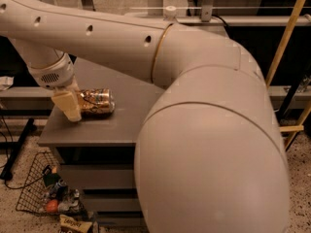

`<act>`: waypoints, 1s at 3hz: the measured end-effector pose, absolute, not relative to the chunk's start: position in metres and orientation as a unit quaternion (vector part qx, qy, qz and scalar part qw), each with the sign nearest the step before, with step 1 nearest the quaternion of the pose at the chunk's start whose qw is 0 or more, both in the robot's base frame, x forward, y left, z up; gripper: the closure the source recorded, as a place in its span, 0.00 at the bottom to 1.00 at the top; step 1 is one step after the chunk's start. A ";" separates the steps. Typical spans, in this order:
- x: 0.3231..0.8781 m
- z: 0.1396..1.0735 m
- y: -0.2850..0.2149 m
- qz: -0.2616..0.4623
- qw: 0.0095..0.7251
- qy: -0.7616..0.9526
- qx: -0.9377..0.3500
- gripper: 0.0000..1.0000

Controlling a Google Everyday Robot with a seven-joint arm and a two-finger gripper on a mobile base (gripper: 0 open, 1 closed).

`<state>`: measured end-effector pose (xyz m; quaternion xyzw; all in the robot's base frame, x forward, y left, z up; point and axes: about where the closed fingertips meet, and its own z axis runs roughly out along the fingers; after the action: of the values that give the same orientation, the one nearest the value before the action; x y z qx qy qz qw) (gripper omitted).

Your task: Place orange can upright

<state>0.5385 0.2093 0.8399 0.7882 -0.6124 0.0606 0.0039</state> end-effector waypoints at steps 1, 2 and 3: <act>0.543 0.832 0.205 0.056 0.010 -0.615 0.787 0.64; 0.546 0.830 0.201 0.055 0.013 -0.613 0.788 0.87; 0.546 0.830 0.201 0.055 0.013 -0.613 0.788 1.00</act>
Offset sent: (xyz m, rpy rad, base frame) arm 0.0016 -0.0319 -0.0090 -0.0888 0.0652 -0.0042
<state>0.5459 0.2013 0.8298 0.7881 -0.6129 0.0547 0.0132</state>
